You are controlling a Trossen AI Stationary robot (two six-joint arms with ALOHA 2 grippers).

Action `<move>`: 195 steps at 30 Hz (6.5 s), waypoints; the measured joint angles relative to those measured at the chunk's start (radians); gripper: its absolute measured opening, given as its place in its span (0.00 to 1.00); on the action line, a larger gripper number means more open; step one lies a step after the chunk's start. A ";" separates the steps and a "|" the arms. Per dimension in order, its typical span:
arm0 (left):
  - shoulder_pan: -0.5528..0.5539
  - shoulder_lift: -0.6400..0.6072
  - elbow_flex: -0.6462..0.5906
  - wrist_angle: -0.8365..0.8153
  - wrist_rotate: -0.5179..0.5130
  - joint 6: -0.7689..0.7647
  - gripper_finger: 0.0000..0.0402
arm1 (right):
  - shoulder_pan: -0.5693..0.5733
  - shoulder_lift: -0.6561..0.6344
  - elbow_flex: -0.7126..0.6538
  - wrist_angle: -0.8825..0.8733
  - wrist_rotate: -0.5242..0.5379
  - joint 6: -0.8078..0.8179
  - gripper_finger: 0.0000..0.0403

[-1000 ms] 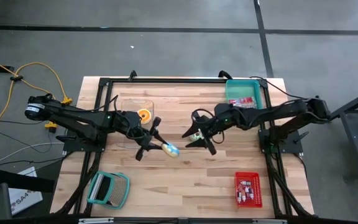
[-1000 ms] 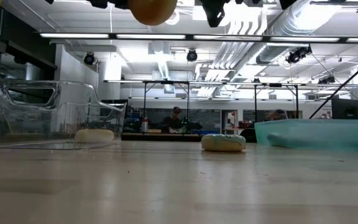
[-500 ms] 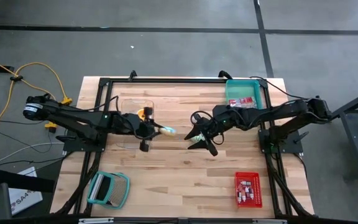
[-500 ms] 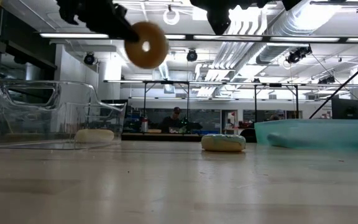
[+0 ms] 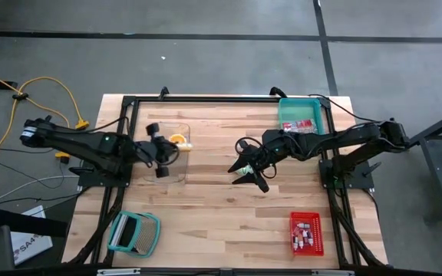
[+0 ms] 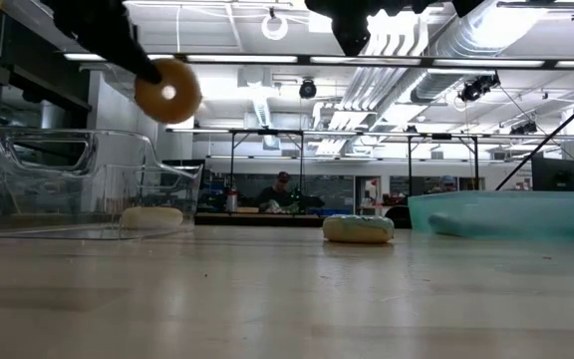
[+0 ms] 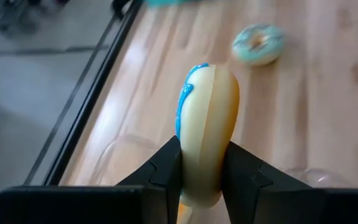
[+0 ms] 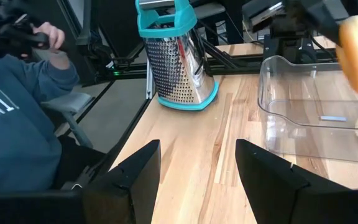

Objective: Pick & Place Food Item
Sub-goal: Put the blue doughnut into the transparent bin, then put the light blue doughnut into the transparent bin

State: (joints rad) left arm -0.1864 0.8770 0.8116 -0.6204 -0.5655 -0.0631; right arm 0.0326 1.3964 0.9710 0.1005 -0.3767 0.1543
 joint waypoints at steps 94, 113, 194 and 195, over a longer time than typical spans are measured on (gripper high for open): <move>-0.205 0.424 0.055 -0.374 -0.162 -0.423 0.33 | 0.068 0.001 -0.001 -0.023 0.011 0.002 0.49; -0.229 0.424 0.059 -0.371 -0.117 -0.423 0.33 | 0.073 0.001 -0.001 -0.023 0.008 0.002 0.49; -0.229 0.423 0.222 0.024 -0.169 0.069 0.50 | 0.065 0.253 -0.002 -0.261 0.438 -0.046 0.49; -0.229 0.423 0.222 0.024 -0.169 0.066 0.50 | 0.063 0.266 -0.002 -0.259 0.438 -0.046 0.49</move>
State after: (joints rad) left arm -0.4152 1.2999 1.0336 -0.5967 -0.7345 0.0032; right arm 0.0952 1.6620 0.9695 -0.1582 0.0617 0.1081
